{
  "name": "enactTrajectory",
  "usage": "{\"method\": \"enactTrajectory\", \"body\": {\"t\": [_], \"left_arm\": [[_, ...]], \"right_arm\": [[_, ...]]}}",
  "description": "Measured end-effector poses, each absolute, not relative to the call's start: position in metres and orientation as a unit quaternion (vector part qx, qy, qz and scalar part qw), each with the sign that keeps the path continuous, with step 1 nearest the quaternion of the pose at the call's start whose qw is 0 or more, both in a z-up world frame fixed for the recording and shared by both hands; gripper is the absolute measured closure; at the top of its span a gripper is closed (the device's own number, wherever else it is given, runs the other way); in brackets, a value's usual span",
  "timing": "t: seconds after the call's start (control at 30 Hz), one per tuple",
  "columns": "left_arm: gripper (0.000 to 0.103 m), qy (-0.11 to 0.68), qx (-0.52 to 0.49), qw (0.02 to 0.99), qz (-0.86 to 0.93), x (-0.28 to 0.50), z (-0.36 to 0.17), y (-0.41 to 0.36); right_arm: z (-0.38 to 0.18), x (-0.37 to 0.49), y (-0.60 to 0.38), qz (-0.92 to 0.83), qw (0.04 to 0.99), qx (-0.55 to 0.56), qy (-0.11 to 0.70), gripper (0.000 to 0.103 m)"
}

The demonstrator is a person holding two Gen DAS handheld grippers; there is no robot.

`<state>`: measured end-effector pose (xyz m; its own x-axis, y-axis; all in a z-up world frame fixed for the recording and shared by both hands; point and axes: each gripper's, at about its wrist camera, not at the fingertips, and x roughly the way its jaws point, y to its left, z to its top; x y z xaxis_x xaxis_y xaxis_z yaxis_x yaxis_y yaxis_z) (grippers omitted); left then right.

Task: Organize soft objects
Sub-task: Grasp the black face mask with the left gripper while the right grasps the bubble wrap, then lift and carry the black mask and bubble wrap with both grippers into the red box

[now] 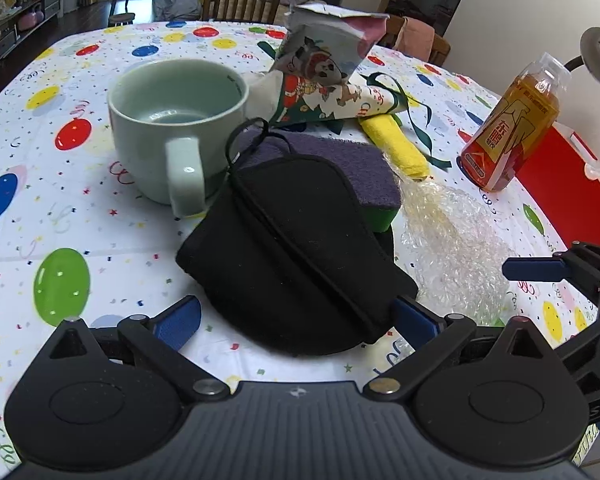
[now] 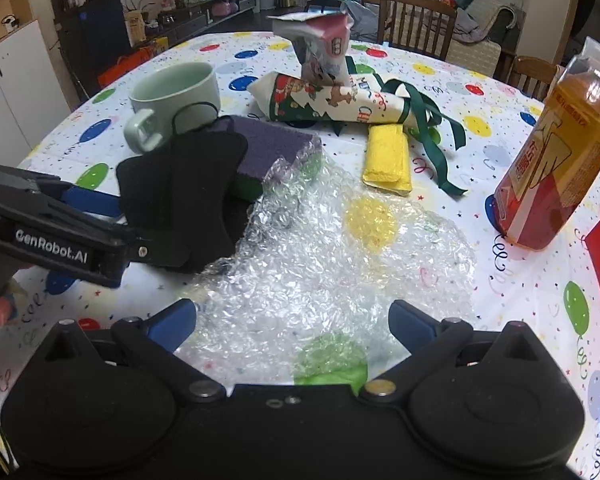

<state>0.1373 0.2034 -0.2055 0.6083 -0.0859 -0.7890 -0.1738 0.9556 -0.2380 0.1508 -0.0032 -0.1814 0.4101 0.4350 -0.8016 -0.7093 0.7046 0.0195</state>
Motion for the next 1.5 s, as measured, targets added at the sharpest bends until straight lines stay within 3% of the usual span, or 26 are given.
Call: {"method": "enactTrajectory", "body": {"t": [0.17, 0.37, 0.47, 0.53, 0.6, 0.67, 0.73, 0.83, 1.5], "left_arm": [[0.002, 0.439, -0.133, 0.888, 0.026, 0.14, -0.206, 0.196], [0.017, 0.431, -0.111, 0.894, 0.038, 0.137, -0.202, 0.189], [0.027, 0.427, -0.086, 0.899, 0.041, 0.136, -0.198, 0.182], [0.056, 0.425, -0.08, 0.901, 0.031, 0.135, -0.195, 0.178], [0.07, 0.427, -0.08, 0.901, 0.02, 0.134, -0.194, 0.175], [0.071, 0.423, -0.069, 0.903, 0.021, 0.133, -0.192, 0.171], [0.074, 0.418, -0.059, 0.906, 0.019, 0.132, -0.191, 0.168], [0.078, 0.413, -0.065, 0.908, 0.017, 0.131, -0.187, 0.17], [0.083, 0.357, -0.09, 0.93, -0.019, 0.113, -0.113, 0.175]], "right_arm": [[-0.188, 0.156, 0.0, 0.337, 0.822, -0.167, 0.427, 0.014], [-0.192, 0.151, 0.003, 0.331, 0.82, -0.189, 0.426, 0.032], [-0.192, 0.148, 0.003, 0.331, 0.82, -0.192, 0.425, 0.039], [-0.191, 0.147, 0.003, 0.332, 0.82, -0.189, 0.427, 0.047], [-0.189, 0.145, 0.003, 0.33, 0.821, -0.189, 0.427, 0.057], [-0.188, 0.143, 0.002, 0.328, 0.822, -0.192, 0.425, 0.075], [-0.186, 0.142, 0.001, 0.323, 0.824, -0.196, 0.423, 0.086], [-0.182, 0.141, -0.004, 0.319, 0.828, -0.187, 0.421, 0.095], [-0.089, 0.127, -0.076, 0.318, 0.865, -0.066, 0.383, 0.097]]}}
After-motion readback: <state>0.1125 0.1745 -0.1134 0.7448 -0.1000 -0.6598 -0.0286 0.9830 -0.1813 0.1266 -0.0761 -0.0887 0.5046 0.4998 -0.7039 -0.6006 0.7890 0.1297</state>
